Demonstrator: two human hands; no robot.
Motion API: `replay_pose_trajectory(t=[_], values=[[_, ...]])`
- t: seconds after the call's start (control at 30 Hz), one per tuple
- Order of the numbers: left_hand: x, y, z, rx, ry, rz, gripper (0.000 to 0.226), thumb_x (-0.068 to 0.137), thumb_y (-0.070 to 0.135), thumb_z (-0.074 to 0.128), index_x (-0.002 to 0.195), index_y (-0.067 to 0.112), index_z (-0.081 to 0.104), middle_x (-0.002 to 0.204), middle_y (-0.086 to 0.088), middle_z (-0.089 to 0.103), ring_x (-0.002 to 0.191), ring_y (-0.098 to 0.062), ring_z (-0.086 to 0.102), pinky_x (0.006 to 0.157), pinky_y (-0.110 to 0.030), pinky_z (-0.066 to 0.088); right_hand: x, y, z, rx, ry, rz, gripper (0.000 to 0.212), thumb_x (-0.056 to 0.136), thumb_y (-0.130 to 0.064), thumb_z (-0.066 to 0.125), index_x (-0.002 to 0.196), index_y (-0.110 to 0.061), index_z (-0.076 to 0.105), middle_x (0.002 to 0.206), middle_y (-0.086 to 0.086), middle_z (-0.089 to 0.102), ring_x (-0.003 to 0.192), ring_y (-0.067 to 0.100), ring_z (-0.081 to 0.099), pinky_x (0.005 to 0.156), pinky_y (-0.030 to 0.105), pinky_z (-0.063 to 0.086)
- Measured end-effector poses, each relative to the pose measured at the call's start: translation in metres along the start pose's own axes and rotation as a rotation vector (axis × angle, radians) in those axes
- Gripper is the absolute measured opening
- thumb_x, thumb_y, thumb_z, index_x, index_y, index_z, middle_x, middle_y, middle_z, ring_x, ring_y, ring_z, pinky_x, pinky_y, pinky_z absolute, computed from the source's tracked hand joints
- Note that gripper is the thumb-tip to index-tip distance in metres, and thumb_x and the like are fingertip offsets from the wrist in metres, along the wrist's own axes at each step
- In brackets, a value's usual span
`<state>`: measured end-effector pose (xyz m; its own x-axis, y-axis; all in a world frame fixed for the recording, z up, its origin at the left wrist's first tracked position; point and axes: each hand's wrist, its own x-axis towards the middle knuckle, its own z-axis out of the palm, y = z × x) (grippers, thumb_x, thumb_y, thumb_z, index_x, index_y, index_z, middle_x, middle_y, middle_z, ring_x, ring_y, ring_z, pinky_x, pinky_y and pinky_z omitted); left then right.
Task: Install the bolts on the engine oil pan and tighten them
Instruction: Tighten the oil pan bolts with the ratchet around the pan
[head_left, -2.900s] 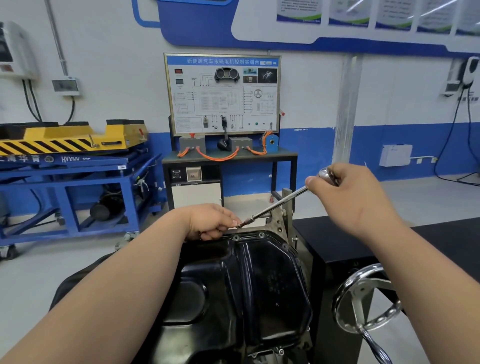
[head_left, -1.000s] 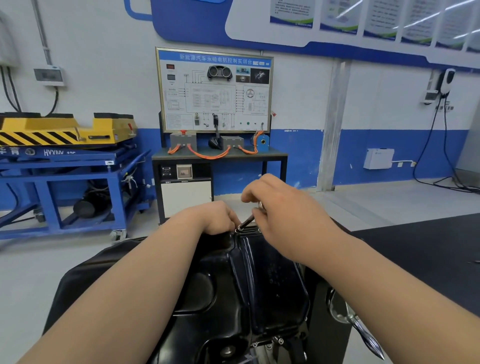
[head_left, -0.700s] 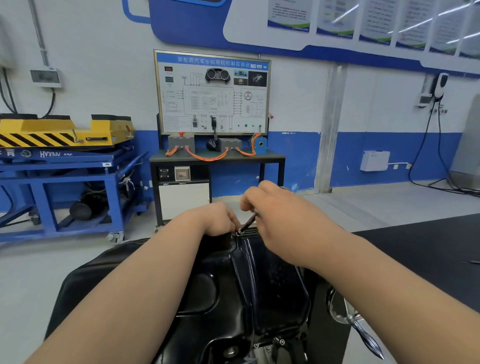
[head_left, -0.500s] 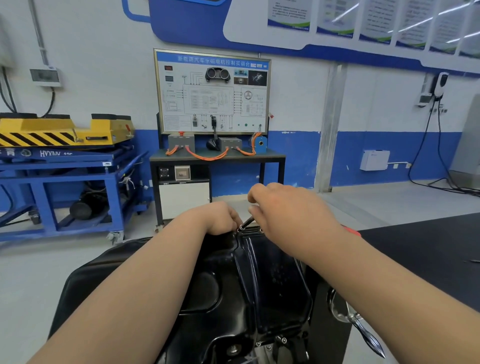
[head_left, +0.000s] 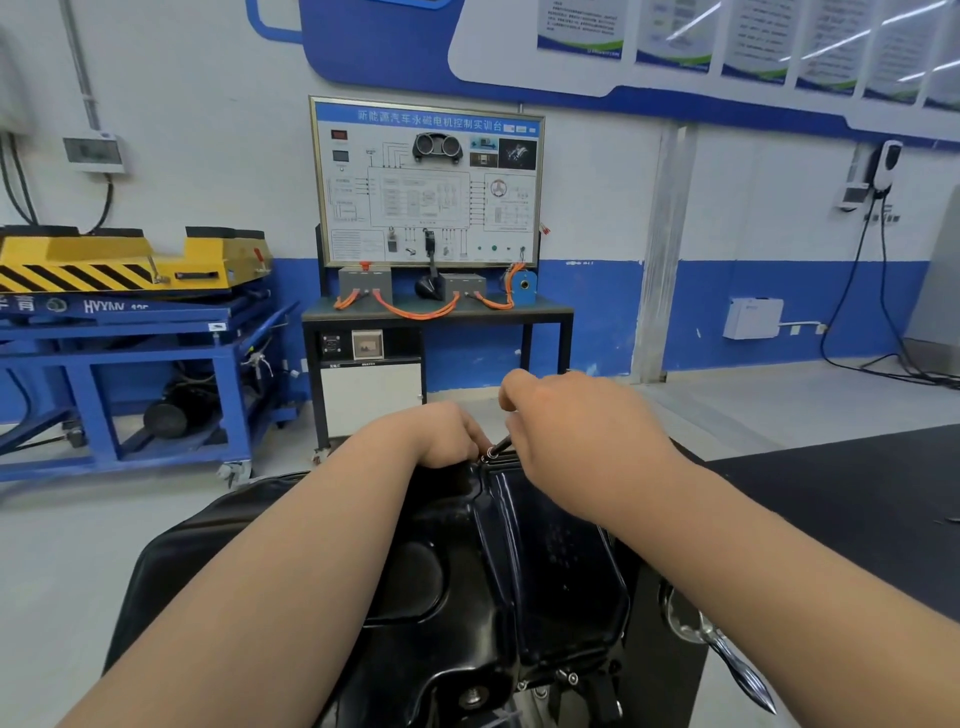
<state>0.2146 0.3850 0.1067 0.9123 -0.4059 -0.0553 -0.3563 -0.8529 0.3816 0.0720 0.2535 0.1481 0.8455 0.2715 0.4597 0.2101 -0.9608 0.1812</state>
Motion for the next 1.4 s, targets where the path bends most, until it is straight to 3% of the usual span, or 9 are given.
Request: replay_pose_trajectory(t=[0.27,0.4,0.53,0.8,0.87,1.0,1.17,1.3,1.4], values=[[0.001,0.0,0.001,0.045,0.021,0.002,0.035,0.088,0.013,0.056,0.064,0.039,0.057,0.076,0.017,0.052,0.081,-0.011,0.05,0.082,-0.026,0.036,0.001,-0.002,-0.008,0.13,-0.071,-0.033,0.031,0.089,-0.015,0.054,0.117,-0.024,0.044,0.112,-0.002,0.05,0.09,0.024,0.058,0.074,0.043,0.053],[0.002,-0.001,0.001,0.034,0.031,-0.008,0.035,0.087,0.016,0.056,0.061,0.038,0.056,0.075,0.018,0.053,0.073,-0.004,0.049,0.08,-0.027,0.036,0.004,-0.003,-0.002,0.038,-0.006,-0.006,0.025,0.093,-0.018,0.051,0.117,-0.019,0.045,0.099,0.0,0.057,0.085,0.024,0.06,0.069,0.041,0.053],[0.002,0.0,0.001,0.08,0.04,0.003,0.037,0.089,0.013,0.051,0.06,0.036,0.05,0.072,0.018,0.048,0.071,-0.007,0.048,0.079,-0.028,0.036,0.005,-0.007,0.001,0.01,0.016,0.013,0.012,0.094,-0.018,0.046,0.106,-0.016,0.044,0.07,-0.002,0.045,0.069,0.023,0.057,0.055,0.035,0.047],[0.003,-0.001,0.001,0.09,0.025,0.072,0.036,0.087,0.01,0.051,0.067,0.04,0.053,0.077,0.016,0.052,0.084,-0.017,0.052,0.083,-0.03,0.04,0.005,-0.01,-0.014,0.057,-0.109,-0.062,0.031,0.089,-0.016,0.054,0.118,-0.02,0.045,0.108,0.0,0.048,0.084,0.025,0.055,0.068,0.039,0.049],[0.003,-0.002,0.001,0.084,0.042,0.05,0.035,0.086,0.012,0.054,0.063,0.039,0.052,0.074,0.018,0.051,0.077,-0.013,0.051,0.08,-0.029,0.037,0.009,-0.008,-0.015,0.041,-0.052,-0.015,0.027,0.091,-0.018,0.053,0.117,-0.018,0.047,0.104,0.0,0.052,0.086,0.025,0.056,0.065,0.036,0.043],[0.003,-0.002,0.002,0.051,0.044,0.048,0.031,0.085,0.017,0.058,0.062,0.037,0.053,0.073,0.018,0.052,0.074,-0.011,0.05,0.079,-0.029,0.038,0.012,-0.011,-0.012,0.006,-0.006,0.073,0.015,0.093,-0.018,0.054,0.099,-0.013,0.042,0.07,-0.001,0.039,0.055,0.016,0.037,0.045,0.03,0.029],[-0.008,-0.001,-0.003,-0.004,0.154,0.144,0.02,0.072,0.03,0.071,0.059,0.039,0.059,0.072,0.013,0.06,0.071,-0.009,0.056,0.068,-0.026,0.045,0.018,-0.008,-0.014,0.213,-0.078,0.165,0.018,0.094,-0.021,0.051,0.11,-0.014,0.046,0.091,0.004,0.055,0.076,0.022,0.053,0.057,0.031,0.039],[-0.02,0.012,-0.007,-0.062,0.248,0.272,0.018,0.063,0.044,0.07,0.051,0.049,0.058,0.05,0.02,0.055,0.052,-0.004,0.046,0.053,-0.025,0.038,0.024,-0.002,-0.024,0.35,-0.18,0.181,0.022,0.095,-0.024,0.047,0.113,-0.012,0.047,0.1,0.005,0.058,0.083,0.021,0.053,0.057,0.028,0.039],[-0.022,0.018,-0.006,-0.013,0.289,0.306,0.031,0.074,0.04,0.072,0.049,0.05,0.058,0.048,0.026,0.053,0.048,0.002,0.048,0.048,-0.019,0.035,0.026,0.006,-0.029,0.44,-0.221,0.149,0.015,0.092,-0.028,0.051,0.092,-0.013,0.052,0.081,0.003,0.058,0.069,0.019,0.051,0.06,0.029,0.043]])
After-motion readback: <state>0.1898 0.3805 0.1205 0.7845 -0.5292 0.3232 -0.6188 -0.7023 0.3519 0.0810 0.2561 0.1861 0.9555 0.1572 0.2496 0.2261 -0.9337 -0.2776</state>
